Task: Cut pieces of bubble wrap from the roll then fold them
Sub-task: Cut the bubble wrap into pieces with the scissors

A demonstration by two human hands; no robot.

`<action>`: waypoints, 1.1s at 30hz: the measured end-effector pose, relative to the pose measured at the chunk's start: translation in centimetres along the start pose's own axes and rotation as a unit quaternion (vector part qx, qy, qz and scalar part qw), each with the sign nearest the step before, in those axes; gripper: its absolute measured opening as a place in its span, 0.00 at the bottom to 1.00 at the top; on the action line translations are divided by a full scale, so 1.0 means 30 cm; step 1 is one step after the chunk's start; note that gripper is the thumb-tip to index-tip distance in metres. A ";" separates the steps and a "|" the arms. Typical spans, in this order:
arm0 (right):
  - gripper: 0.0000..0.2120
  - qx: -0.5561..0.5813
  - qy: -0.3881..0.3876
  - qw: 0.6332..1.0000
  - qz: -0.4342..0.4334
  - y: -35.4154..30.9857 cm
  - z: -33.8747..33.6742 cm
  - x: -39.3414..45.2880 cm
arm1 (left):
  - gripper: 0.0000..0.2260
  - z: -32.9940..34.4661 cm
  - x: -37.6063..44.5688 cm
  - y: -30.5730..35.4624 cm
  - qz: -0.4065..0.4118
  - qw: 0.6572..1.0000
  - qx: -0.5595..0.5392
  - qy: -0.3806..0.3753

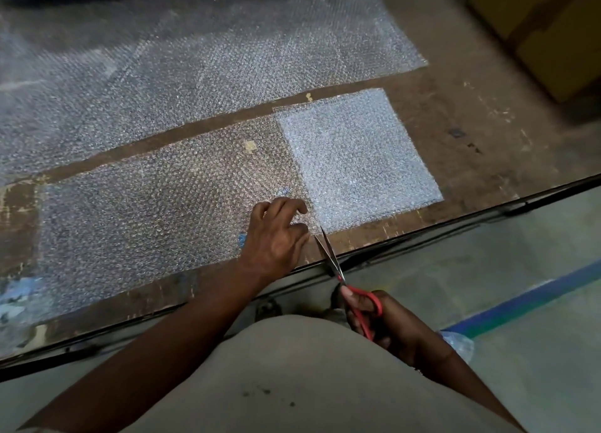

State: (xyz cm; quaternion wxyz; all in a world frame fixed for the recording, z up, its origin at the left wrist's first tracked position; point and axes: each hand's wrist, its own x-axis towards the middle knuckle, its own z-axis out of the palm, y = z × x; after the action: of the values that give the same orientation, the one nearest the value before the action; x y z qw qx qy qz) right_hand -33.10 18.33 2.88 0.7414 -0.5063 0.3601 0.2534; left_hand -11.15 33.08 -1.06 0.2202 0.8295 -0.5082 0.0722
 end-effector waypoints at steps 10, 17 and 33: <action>0.32 -0.028 0.030 0.999 0.006 -0.034 0.008 0.048 | 0.05 -0.015 -0.014 0.001 -0.059 0.997 -0.017 0.036; 0.33 -0.057 0.037 0.998 -0.002 -0.054 0.000 0.085 | 0.22 -0.009 -0.040 -0.028 -0.181 0.983 0.018 -0.016; 0.28 -0.047 0.061 0.996 -0.036 -0.062 0.023 0.108 | 0.30 -0.015 -0.049 -0.035 -0.211 0.972 0.084 -0.061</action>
State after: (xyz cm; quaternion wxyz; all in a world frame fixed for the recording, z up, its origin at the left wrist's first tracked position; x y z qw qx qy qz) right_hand -29.54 18.33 1.53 0.7018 -0.5683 0.3738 0.2115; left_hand -10.88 34.87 -1.47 0.1280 0.9366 -0.3259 0.0155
